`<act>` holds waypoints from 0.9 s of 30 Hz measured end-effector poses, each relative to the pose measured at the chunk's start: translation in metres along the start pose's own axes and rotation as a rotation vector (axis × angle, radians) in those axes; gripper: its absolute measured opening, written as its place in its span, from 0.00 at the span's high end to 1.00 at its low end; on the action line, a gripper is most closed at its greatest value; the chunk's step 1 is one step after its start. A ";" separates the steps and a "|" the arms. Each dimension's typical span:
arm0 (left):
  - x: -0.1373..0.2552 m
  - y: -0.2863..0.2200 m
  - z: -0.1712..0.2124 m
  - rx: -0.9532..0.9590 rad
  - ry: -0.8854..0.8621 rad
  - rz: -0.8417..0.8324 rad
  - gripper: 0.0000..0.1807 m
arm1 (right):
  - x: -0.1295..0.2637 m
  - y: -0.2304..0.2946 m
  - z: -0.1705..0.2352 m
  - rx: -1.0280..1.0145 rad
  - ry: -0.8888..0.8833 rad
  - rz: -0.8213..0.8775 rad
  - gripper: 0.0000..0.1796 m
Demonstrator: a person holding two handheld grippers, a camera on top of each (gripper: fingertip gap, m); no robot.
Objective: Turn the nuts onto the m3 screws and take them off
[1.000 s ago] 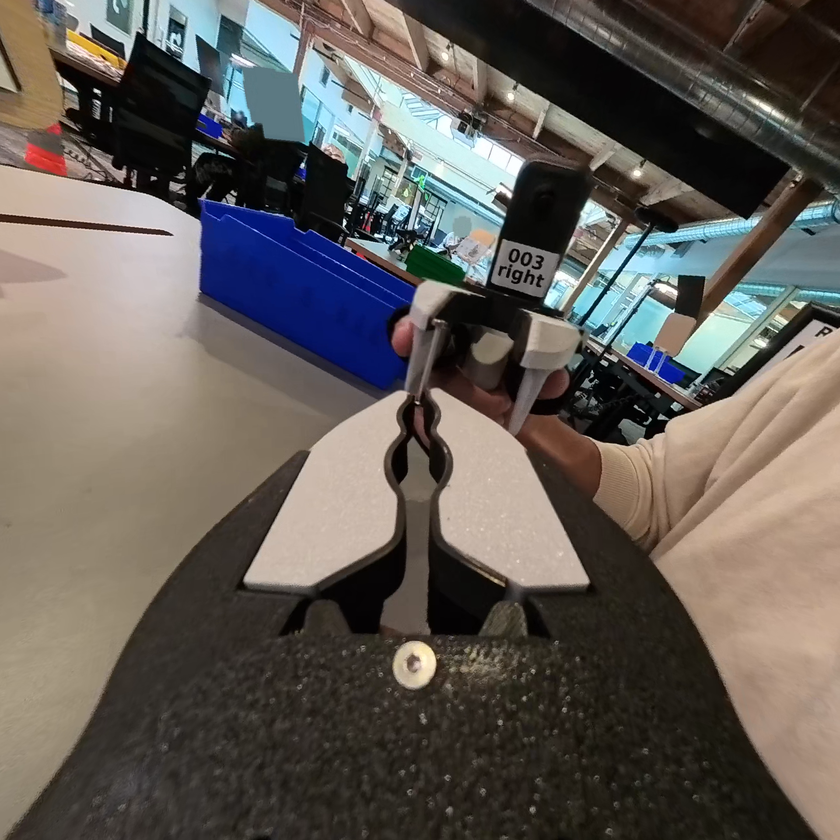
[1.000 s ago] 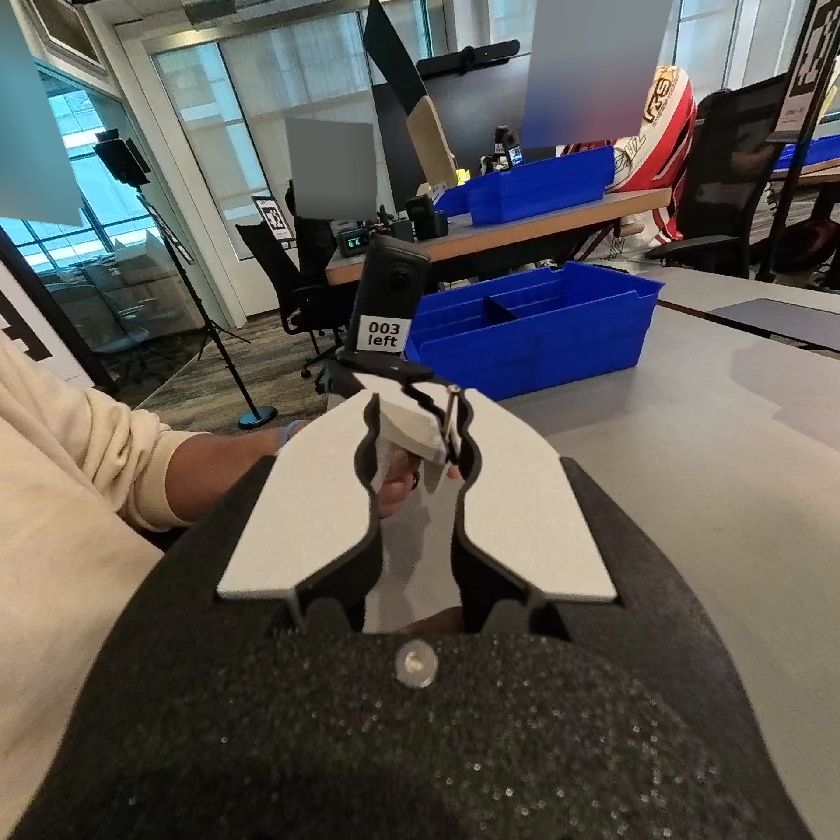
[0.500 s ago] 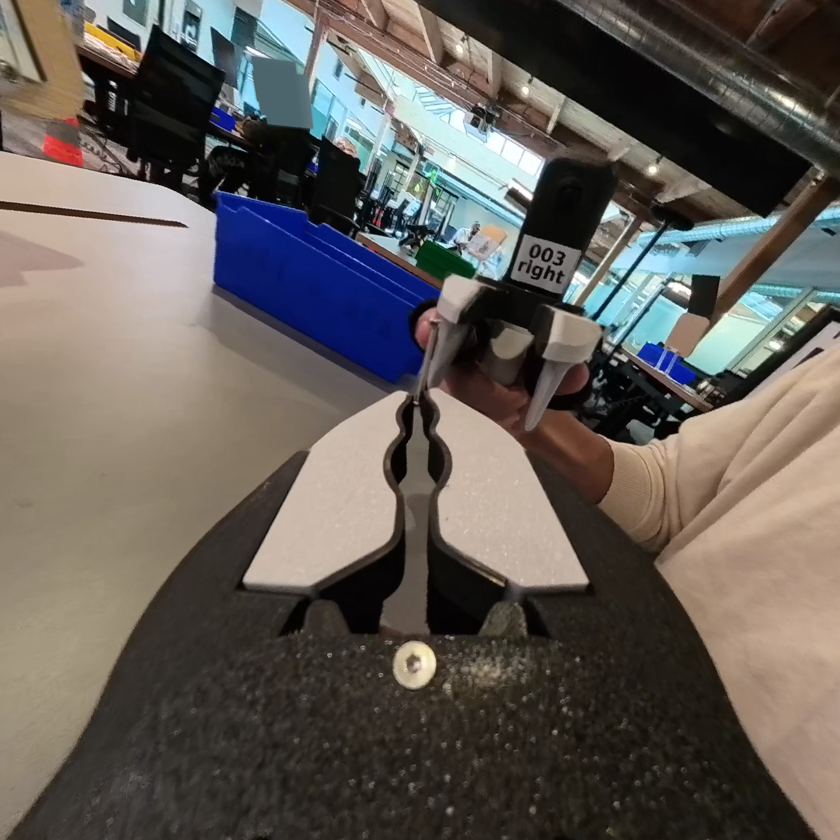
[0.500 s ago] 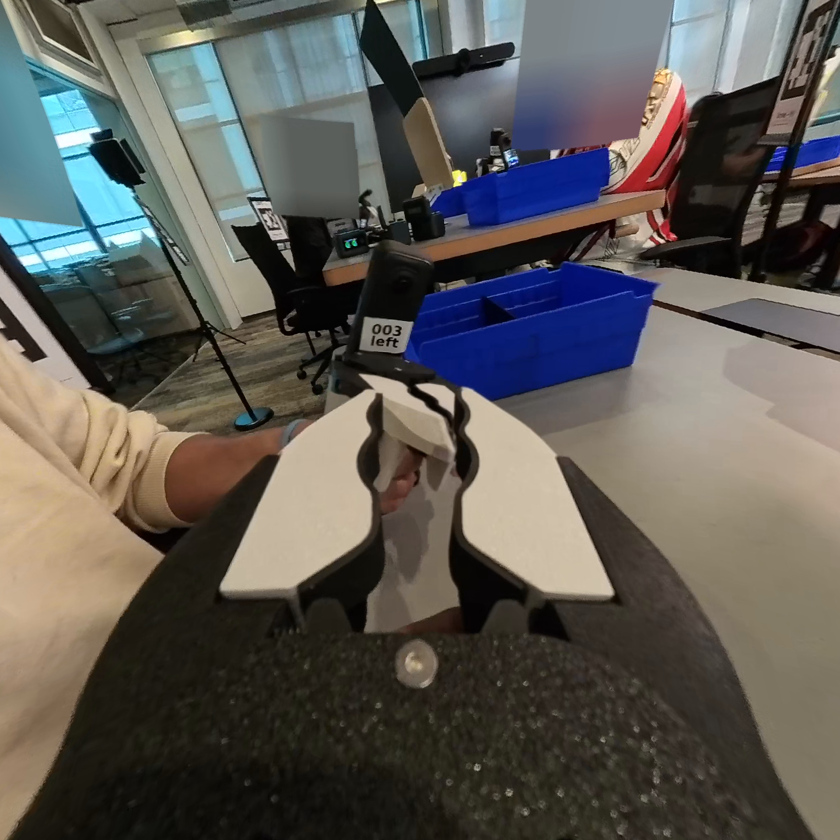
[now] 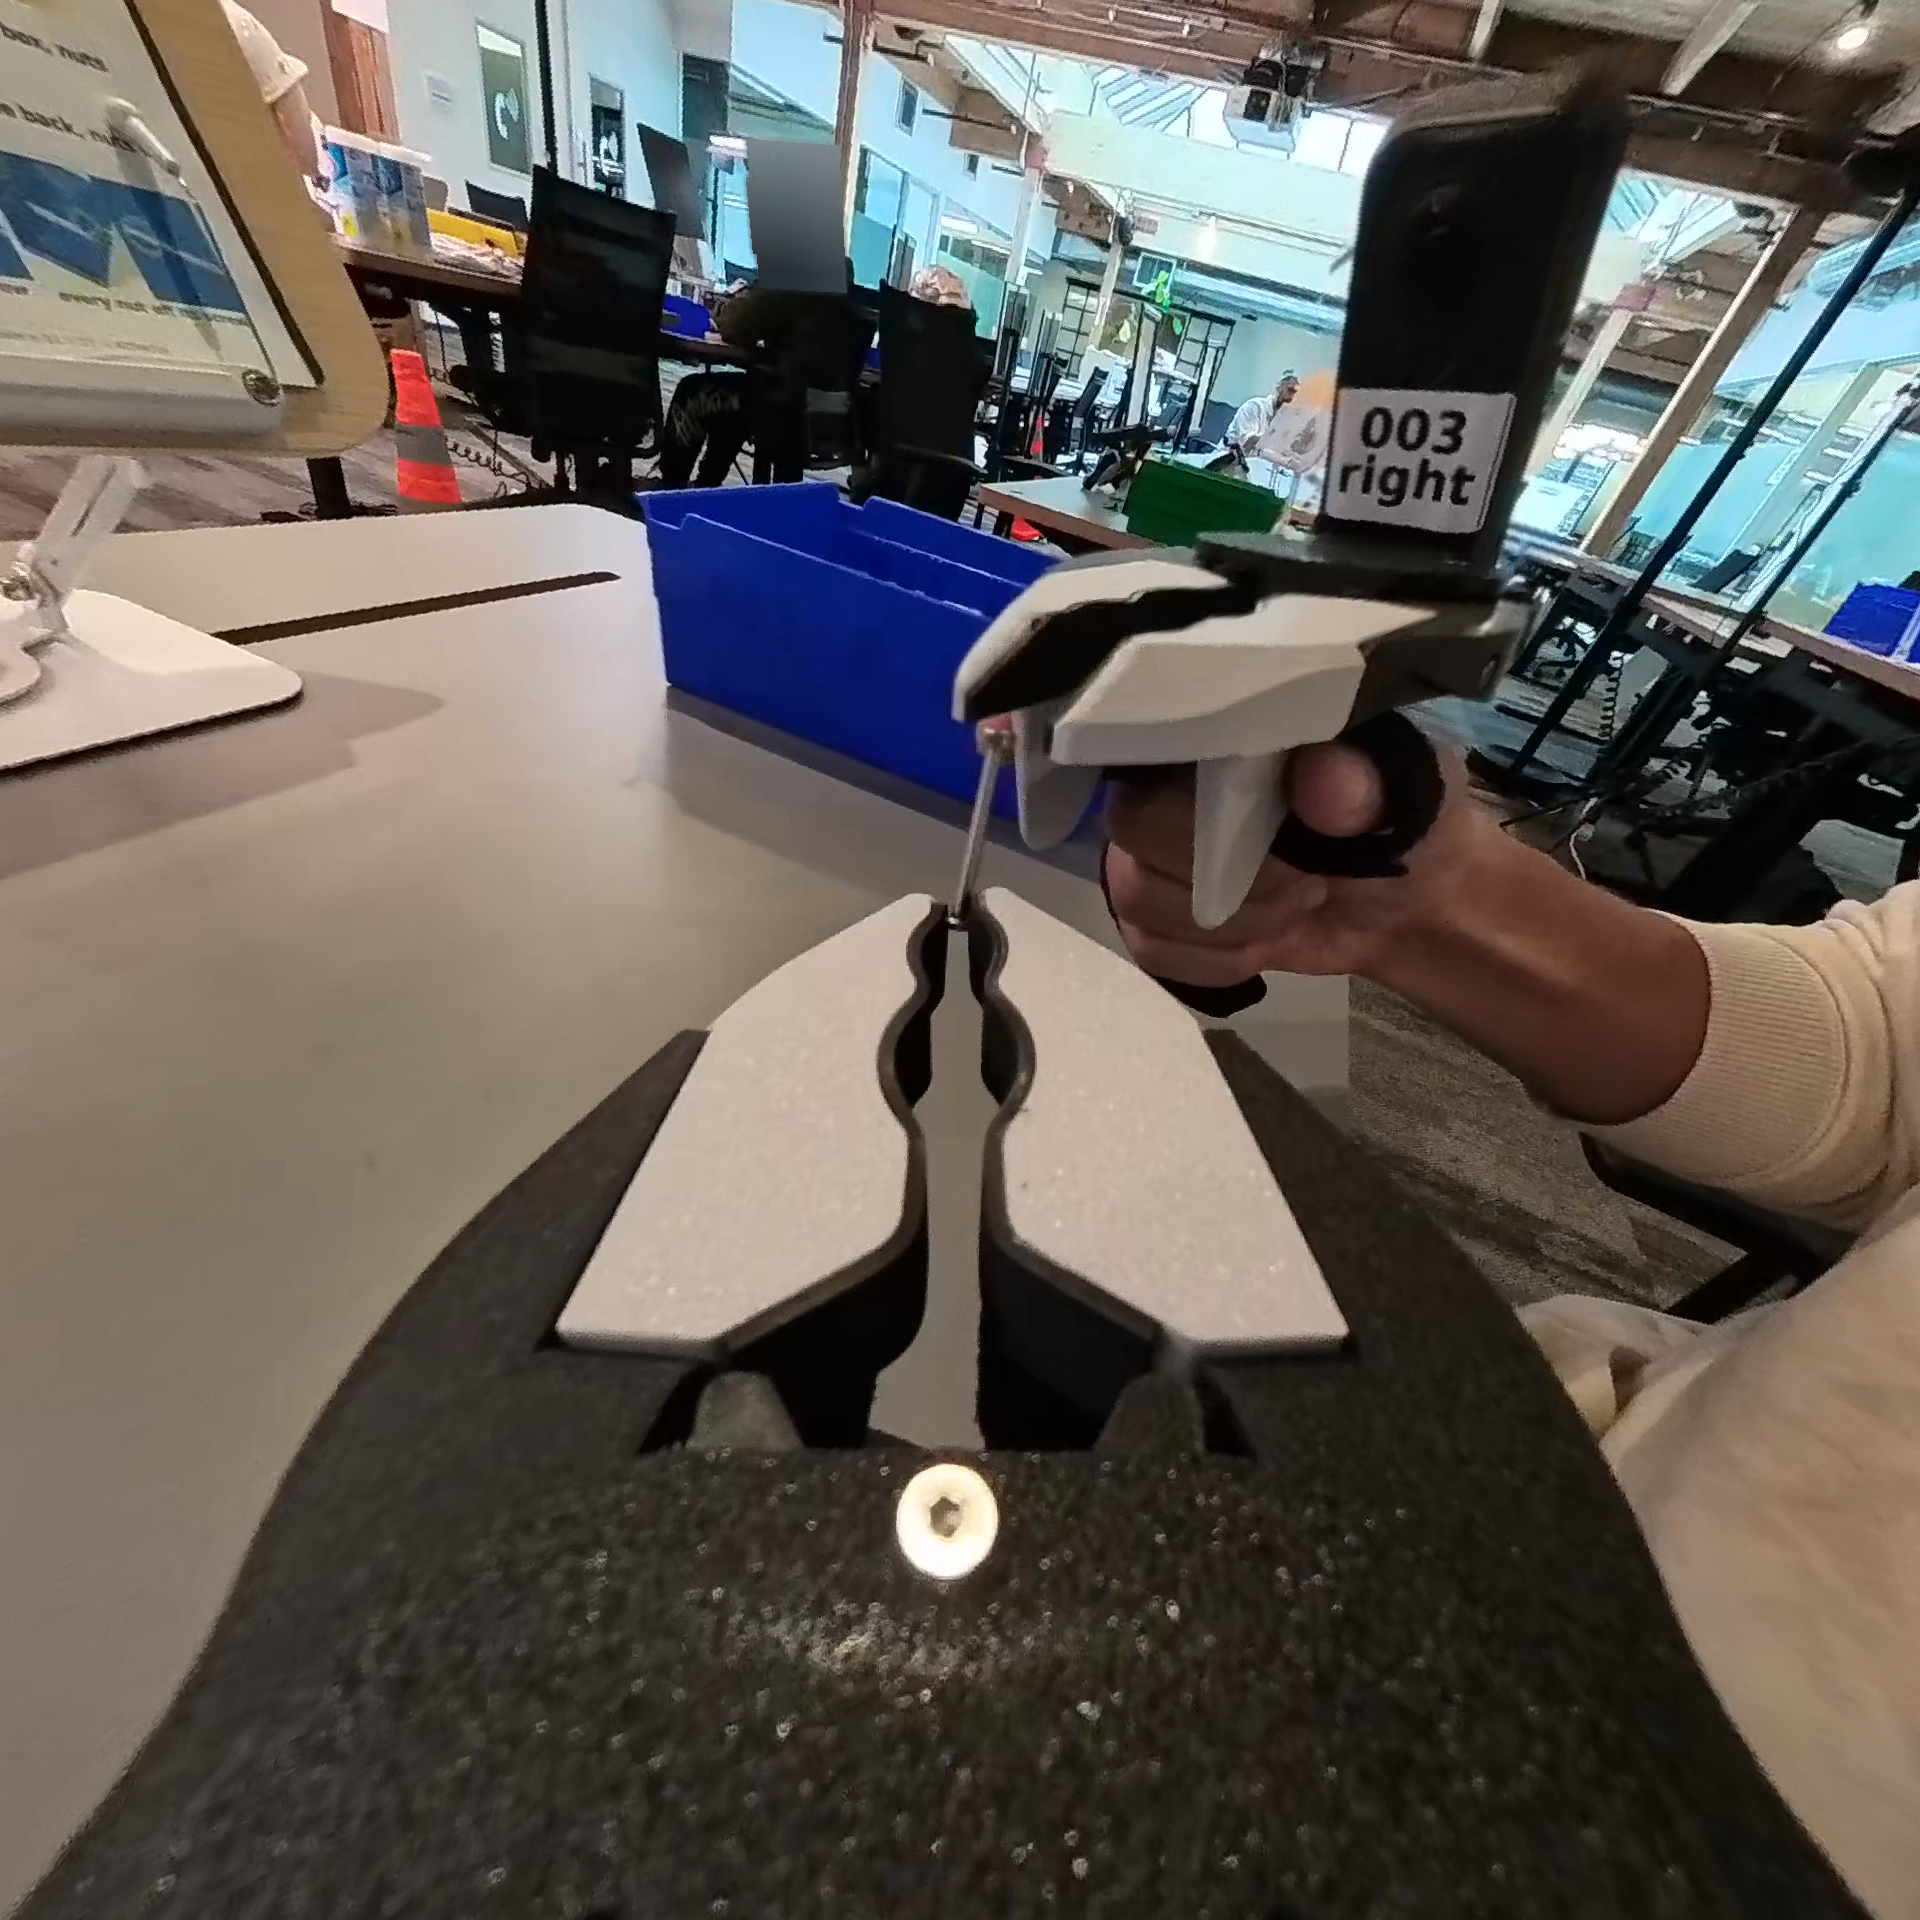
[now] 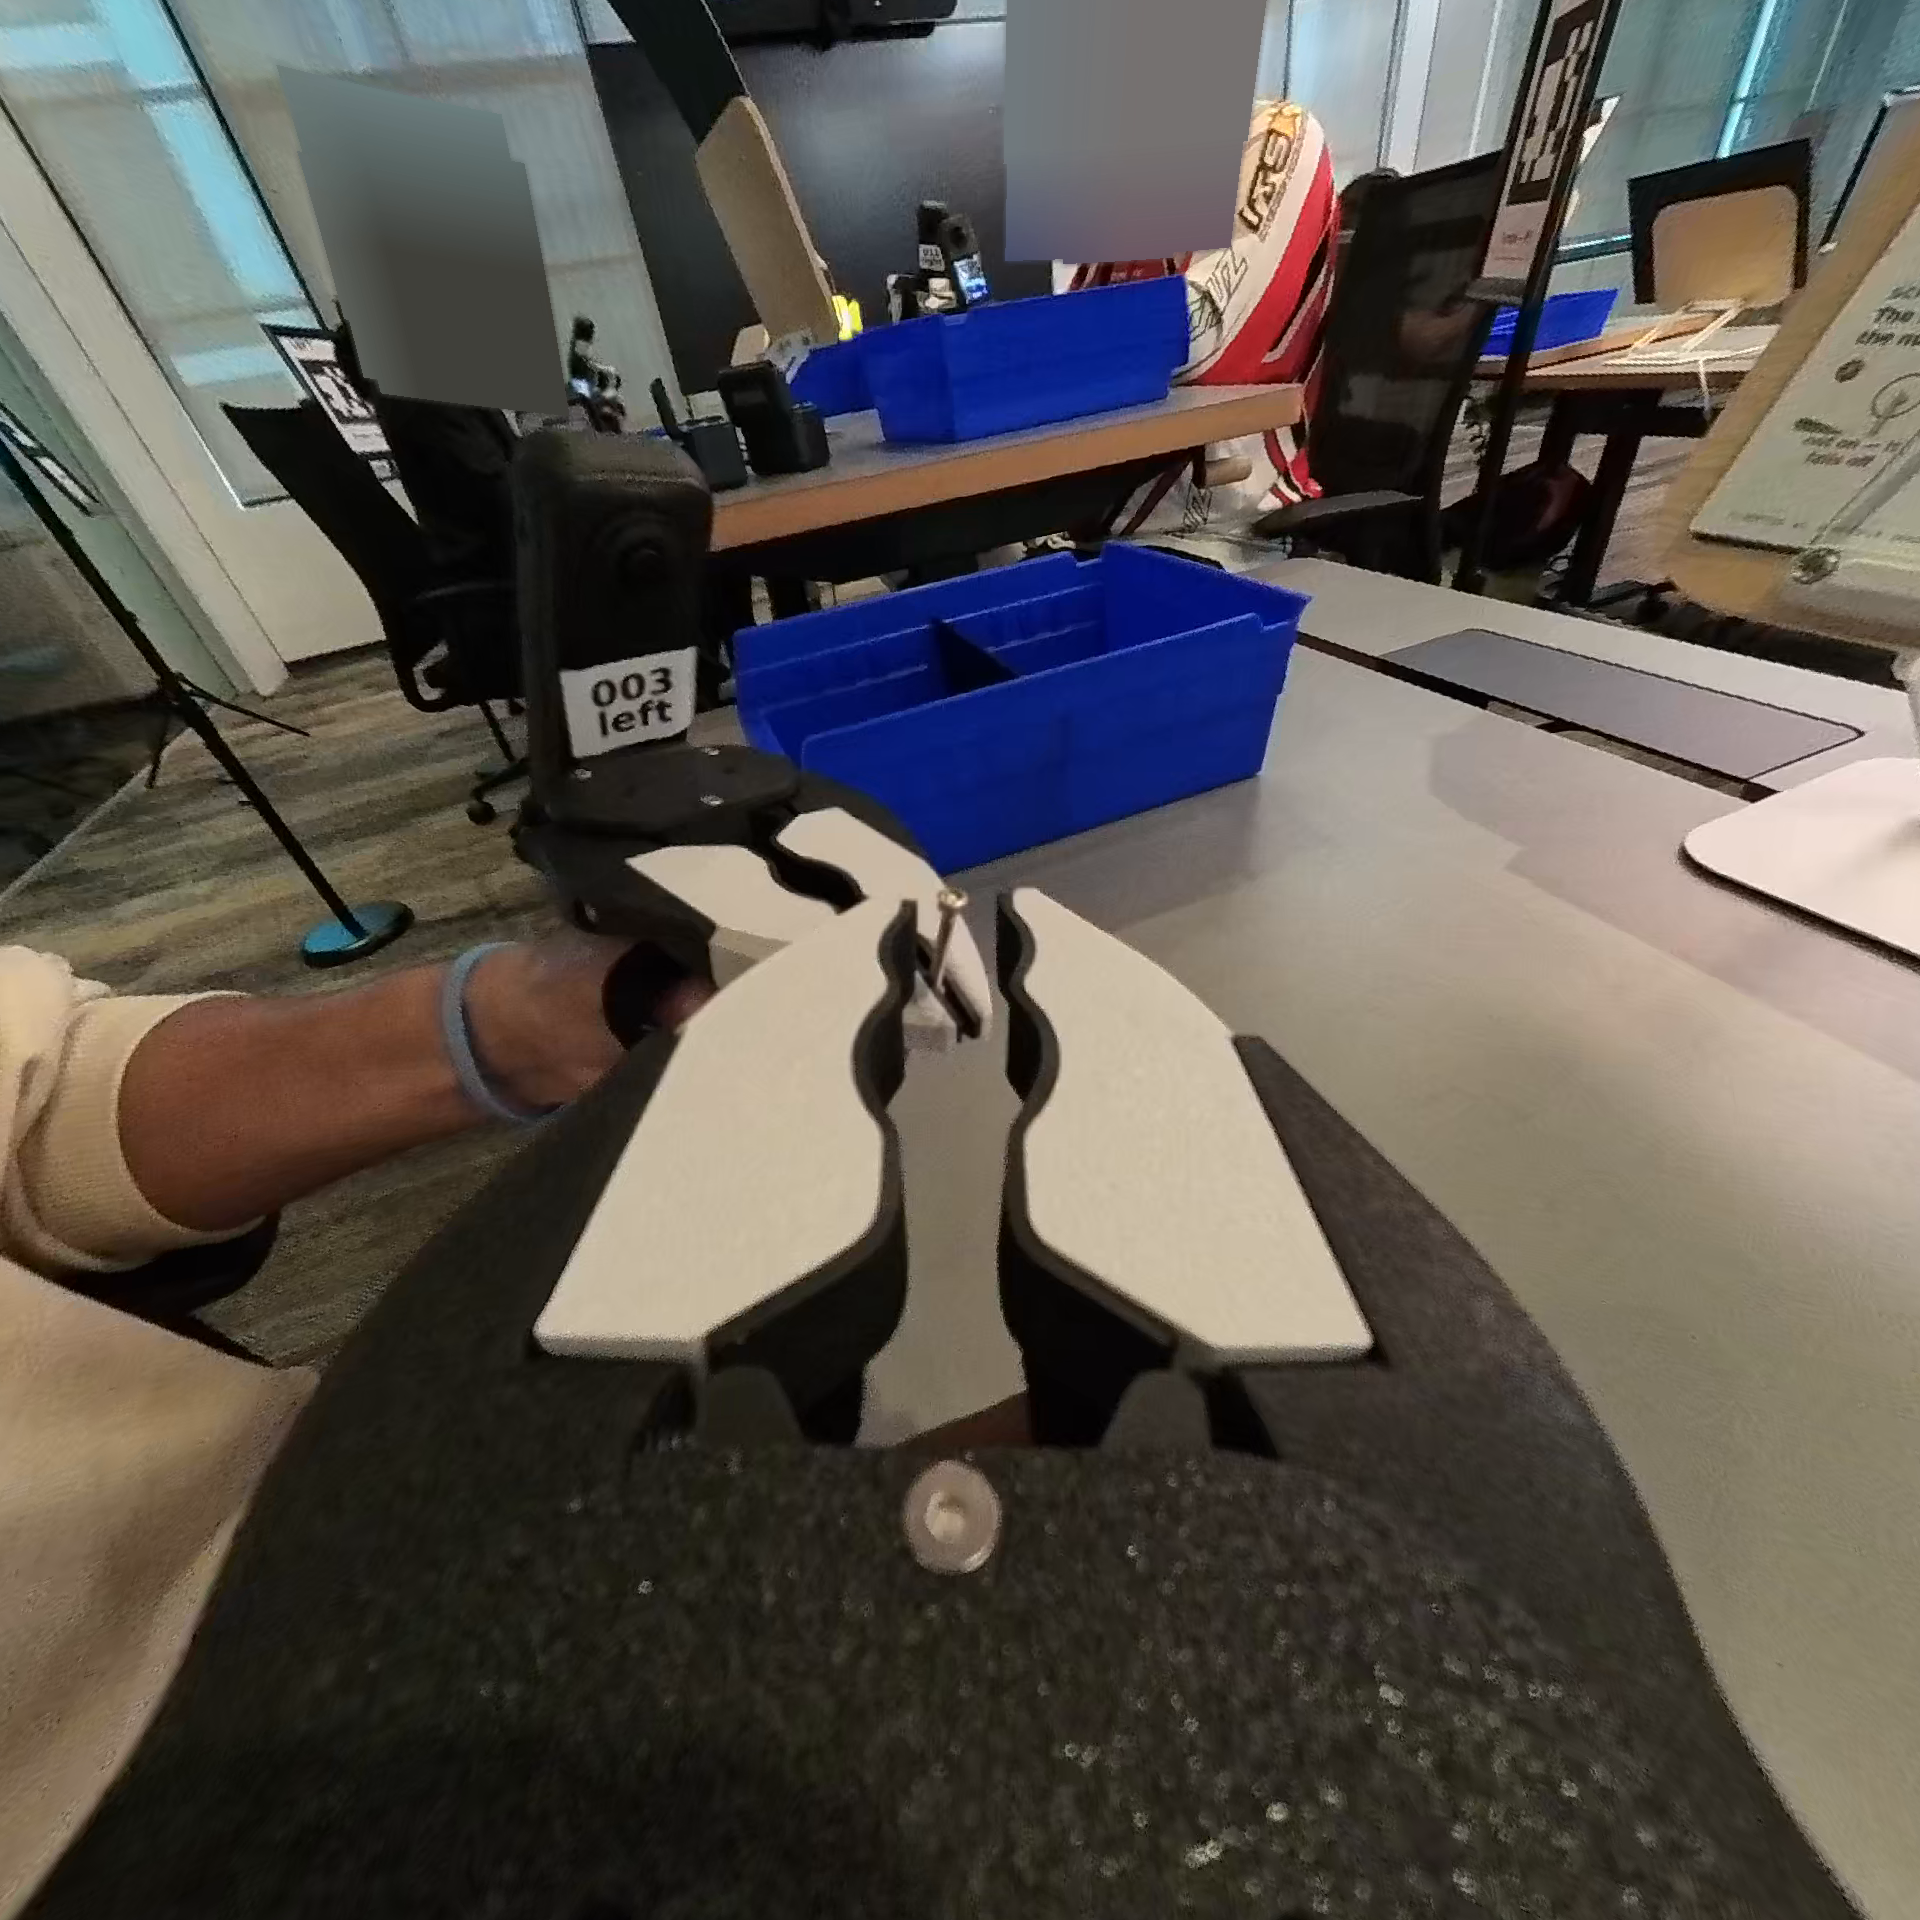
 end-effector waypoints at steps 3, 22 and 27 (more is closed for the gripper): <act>0.000 -0.001 -0.001 0.006 -0.007 0.010 0.98 | -0.001 0.003 0.001 0.017 0.011 0.001 0.93; -0.001 -0.003 -0.001 0.041 -0.034 0.052 0.98 | 0.000 -0.001 0.004 -0.086 -0.060 -0.050 0.97; 0.000 -0.003 -0.001 0.093 -0.063 0.088 0.98 | 0.001 -0.002 0.006 -0.167 -0.117 -0.091 0.97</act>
Point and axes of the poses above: each gripper's, where its closed fingertips meet, x back along the fingers, z out of its underside, y = z × x across the jaws, the point moved 10 cm from there along x, back along the fingers, and after that the axes turned 9 degrees about -y, right-handed, at the moved point
